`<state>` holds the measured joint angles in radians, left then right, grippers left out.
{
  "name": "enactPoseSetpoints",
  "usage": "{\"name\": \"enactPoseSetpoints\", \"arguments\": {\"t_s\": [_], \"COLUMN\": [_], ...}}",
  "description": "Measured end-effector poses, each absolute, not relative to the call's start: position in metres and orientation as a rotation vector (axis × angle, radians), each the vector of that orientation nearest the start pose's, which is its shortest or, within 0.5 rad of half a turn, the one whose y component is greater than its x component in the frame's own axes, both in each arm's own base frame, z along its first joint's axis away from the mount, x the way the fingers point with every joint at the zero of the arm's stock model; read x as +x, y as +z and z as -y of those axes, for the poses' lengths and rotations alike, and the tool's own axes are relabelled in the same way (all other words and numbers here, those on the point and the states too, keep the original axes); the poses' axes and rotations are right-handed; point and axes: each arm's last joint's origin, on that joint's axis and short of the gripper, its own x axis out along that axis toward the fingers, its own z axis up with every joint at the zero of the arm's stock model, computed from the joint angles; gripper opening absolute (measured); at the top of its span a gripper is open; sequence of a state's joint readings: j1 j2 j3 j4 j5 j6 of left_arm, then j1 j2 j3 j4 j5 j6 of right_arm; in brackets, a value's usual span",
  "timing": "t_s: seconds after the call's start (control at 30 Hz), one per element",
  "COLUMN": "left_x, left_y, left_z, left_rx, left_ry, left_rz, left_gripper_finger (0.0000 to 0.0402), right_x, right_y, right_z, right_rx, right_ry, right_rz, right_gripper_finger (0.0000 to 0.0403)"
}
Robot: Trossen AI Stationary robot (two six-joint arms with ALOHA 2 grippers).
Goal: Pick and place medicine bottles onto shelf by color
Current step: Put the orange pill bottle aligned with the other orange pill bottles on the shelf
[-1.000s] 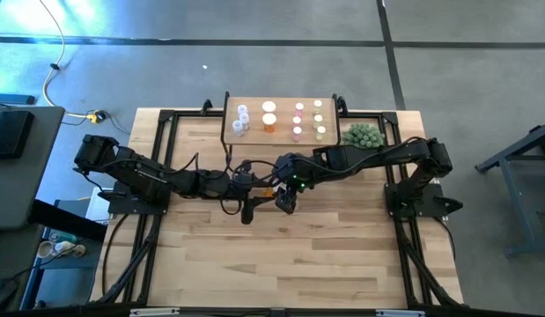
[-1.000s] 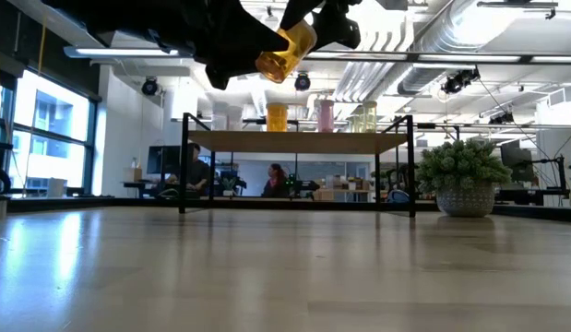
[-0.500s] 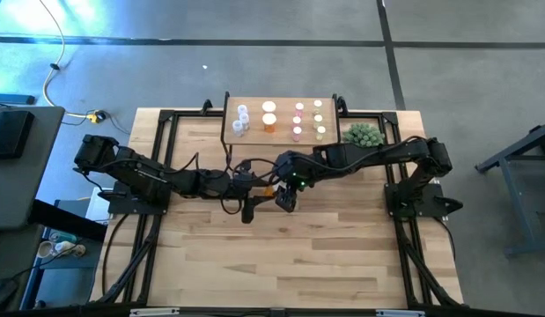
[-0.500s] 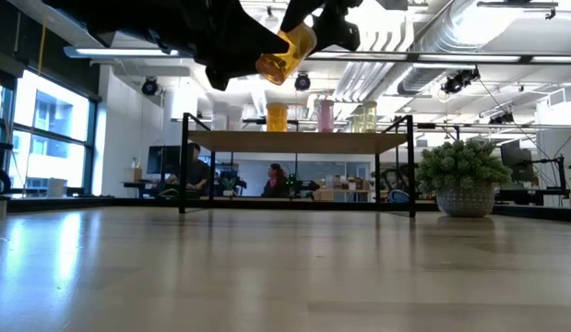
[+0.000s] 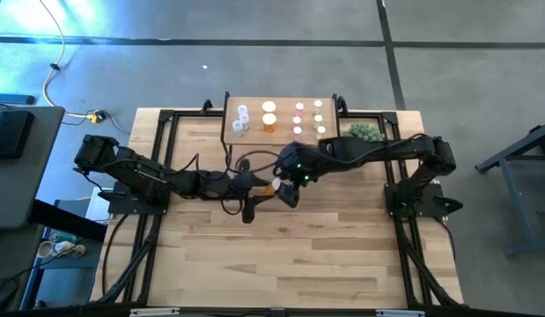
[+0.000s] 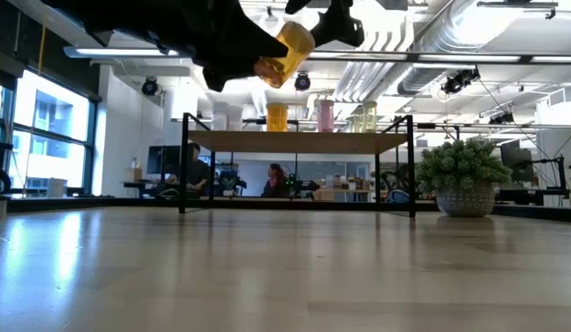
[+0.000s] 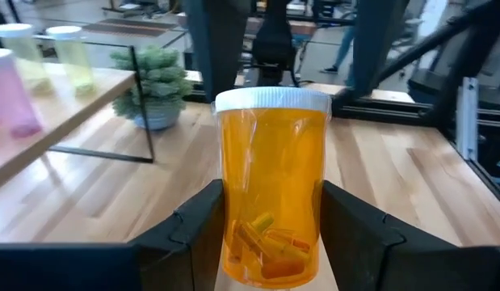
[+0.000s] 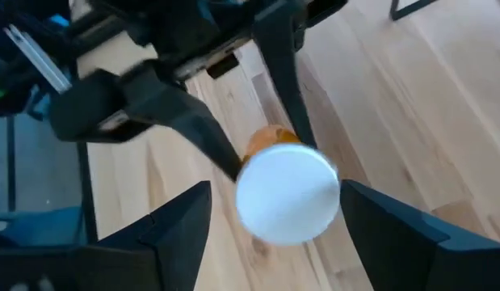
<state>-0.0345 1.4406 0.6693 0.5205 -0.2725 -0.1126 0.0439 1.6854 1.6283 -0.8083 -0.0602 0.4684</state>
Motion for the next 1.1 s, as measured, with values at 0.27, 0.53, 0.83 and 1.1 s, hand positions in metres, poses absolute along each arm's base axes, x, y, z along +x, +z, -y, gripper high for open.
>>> {"name": "enactPoseSetpoints", "arguments": {"t_s": [0.27,0.53,0.83,1.1], "left_x": [0.295,0.310,0.325,0.328], "left_y": [0.216,0.206,0.186,0.170], "left_z": [0.001,0.006,0.004,-0.006], "left_rx": [-0.086,-0.084,-0.049,0.001], "left_ry": [0.414,0.520,0.664,0.756], "left_rz": [-0.194,-0.055,0.141,0.184], "left_gripper_finger": [0.0166,0.0166,0.0166,0.0166], "right_x": [0.330,0.300,0.290,0.291], "right_y": [0.377,0.408,0.415,0.415], "right_z": [-0.009,-0.006,-0.006,-0.002], "right_rx": [0.407,0.317,0.289,0.238], "right_ry": [-0.058,-0.089,-0.077,-0.106], "right_rz": [-0.755,-0.639,-0.628,-0.621], "right_gripper_finger": [0.0264,0.0264,0.0264,0.0264]}}
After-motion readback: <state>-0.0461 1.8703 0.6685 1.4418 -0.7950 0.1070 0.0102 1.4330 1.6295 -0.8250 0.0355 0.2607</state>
